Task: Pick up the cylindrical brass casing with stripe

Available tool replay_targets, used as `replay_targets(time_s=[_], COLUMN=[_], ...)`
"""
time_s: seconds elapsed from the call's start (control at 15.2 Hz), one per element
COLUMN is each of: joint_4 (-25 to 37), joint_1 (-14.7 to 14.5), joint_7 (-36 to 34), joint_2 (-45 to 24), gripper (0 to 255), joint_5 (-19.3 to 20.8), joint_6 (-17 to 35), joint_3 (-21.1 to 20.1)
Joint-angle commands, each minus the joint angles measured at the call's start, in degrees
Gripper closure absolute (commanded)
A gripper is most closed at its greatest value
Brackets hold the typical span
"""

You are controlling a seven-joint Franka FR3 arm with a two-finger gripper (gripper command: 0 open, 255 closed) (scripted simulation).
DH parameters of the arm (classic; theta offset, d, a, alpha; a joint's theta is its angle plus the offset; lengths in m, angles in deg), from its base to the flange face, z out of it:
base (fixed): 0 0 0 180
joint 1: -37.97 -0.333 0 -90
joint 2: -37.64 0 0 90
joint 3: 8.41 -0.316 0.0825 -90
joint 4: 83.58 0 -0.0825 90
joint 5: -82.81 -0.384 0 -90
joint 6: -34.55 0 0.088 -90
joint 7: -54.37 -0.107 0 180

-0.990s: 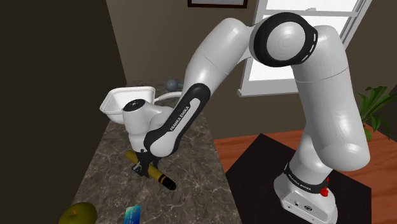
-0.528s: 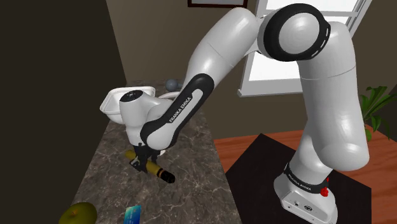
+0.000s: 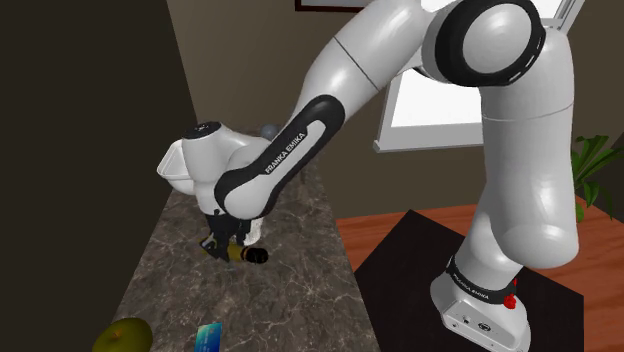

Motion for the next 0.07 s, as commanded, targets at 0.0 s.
replay_targets(time_s=[0.0], joint_4=[0.06], joint_1=[0.08], joint_7=[0.11], joint_2=[0.33], gripper=[255], joint_5=[-0.18], joint_6=[-0.38], joint_3=[-0.1])
